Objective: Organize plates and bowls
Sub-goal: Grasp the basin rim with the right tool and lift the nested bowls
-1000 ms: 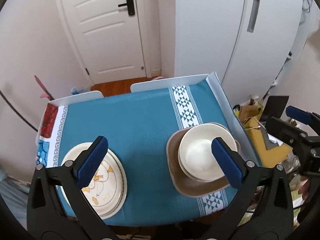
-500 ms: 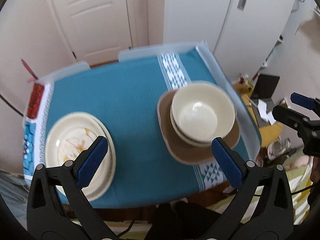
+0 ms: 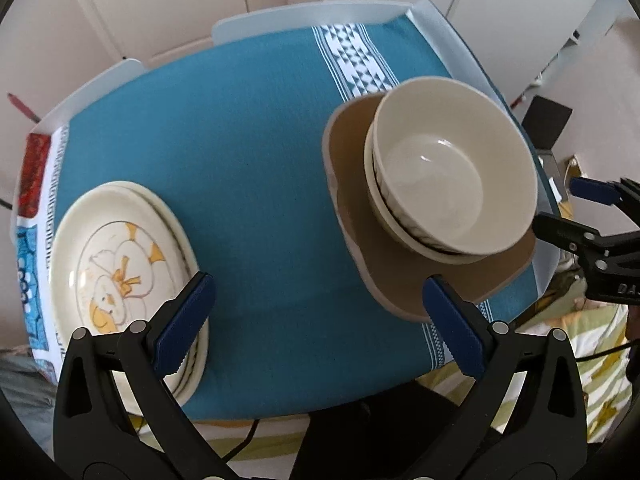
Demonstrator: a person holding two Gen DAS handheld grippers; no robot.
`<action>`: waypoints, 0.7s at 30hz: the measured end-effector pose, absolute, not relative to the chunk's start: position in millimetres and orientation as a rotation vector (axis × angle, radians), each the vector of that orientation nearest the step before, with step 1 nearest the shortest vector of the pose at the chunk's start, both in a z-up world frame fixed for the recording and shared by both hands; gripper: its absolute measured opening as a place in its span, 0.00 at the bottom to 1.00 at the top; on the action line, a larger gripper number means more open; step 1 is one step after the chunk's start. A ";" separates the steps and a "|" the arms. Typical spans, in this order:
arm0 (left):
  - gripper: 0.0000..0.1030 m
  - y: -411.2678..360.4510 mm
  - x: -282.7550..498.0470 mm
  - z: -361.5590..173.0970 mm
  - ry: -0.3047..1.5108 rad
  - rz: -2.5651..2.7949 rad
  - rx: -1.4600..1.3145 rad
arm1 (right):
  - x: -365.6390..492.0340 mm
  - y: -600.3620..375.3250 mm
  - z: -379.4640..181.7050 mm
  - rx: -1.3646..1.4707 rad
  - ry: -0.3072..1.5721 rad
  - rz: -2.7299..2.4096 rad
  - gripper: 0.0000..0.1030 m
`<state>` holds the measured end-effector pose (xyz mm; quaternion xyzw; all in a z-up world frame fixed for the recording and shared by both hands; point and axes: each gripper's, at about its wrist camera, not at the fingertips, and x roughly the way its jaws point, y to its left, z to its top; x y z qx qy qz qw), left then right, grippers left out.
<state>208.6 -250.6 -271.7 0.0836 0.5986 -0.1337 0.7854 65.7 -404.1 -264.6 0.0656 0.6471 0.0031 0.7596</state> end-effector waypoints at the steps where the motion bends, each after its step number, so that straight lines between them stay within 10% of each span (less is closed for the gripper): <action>1: 0.99 -252.9 211.1 -274.5 1.303 -0.294 0.190 | 68.8 -403.6 -269.0 0.140 1.428 0.021 0.79; 21: 0.14 -289.4 219.8 -323.3 1.358 -0.441 0.230 | 85.8 -379.7 -320.0 0.130 1.479 0.269 0.15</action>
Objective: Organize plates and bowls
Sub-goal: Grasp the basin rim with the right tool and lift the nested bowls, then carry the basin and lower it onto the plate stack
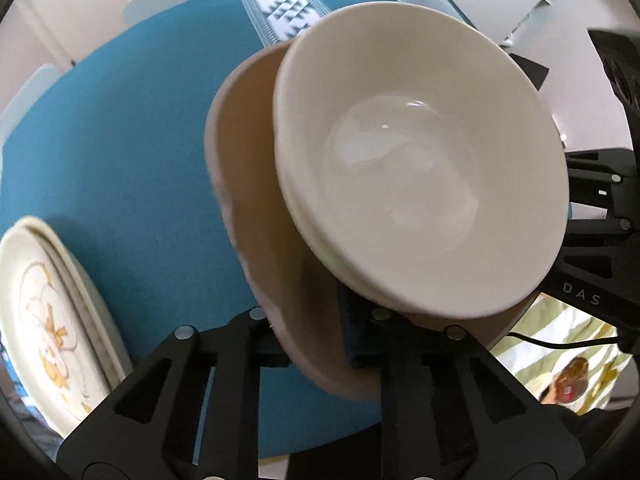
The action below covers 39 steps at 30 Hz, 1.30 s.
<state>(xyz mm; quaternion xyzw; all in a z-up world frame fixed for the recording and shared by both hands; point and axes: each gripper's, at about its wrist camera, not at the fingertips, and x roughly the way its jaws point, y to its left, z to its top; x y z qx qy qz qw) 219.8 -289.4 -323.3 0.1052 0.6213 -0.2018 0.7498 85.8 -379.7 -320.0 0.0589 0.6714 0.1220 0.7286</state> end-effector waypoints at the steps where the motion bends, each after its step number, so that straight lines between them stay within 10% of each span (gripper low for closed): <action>1: 0.14 -289.4 218.8 -323.3 1.350 -0.437 0.228 | 85.0 -380.2 -320.7 0.135 1.475 0.276 0.13; 39: 0.14 -141.5 194.2 -204.6 1.103 -0.229 0.146 | 117.1 -260.4 -208.0 -0.047 1.220 0.383 0.13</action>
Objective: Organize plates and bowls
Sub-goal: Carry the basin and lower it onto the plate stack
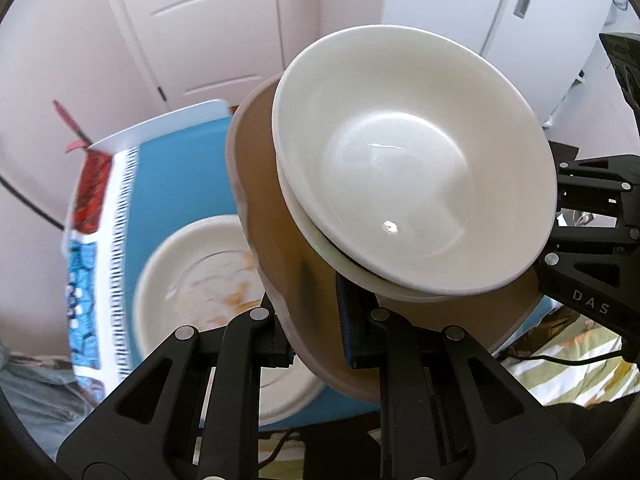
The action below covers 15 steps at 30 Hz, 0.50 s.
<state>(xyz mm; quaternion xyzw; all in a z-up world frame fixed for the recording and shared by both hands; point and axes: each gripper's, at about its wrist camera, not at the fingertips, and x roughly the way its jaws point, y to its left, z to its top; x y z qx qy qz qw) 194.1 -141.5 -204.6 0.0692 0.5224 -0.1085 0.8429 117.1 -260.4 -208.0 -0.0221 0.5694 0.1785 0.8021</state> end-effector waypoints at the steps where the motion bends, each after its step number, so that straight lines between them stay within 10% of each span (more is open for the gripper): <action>1: 0.14 -131.2 194.7 -205.1 1.108 -0.229 0.148 | 118.1 -248.0 -207.2 -0.044 1.221 0.383 0.13; 15: 0.11 -19.1 173.6 -244.1 1.177 -0.291 0.200 | 111.3 -136.3 -239.2 0.044 1.282 0.309 0.13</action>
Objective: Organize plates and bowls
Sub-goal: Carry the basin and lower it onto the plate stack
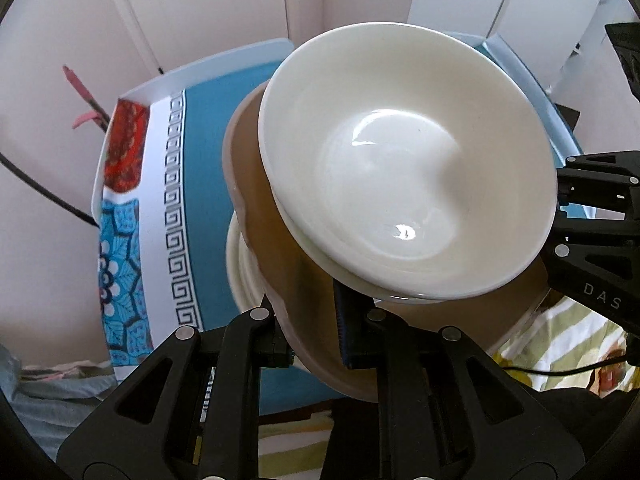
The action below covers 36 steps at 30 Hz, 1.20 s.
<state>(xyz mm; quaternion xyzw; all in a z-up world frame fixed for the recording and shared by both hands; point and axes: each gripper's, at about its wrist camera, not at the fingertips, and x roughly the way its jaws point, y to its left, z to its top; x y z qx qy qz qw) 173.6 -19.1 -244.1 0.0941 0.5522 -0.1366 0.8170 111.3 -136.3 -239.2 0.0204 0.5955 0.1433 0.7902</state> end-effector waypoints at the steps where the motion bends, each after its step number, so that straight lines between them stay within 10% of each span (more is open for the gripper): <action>1: 0.11 -16.5 173.0 -247.6 1.179 -0.298 0.205 | 109.9 -132.0 -242.3 0.044 1.284 0.303 0.13; 36: 0.16 -10.1 192.1 -283.3 1.322 -0.361 0.258 | 126.6 -116.5 -279.5 0.099 1.457 0.273 0.24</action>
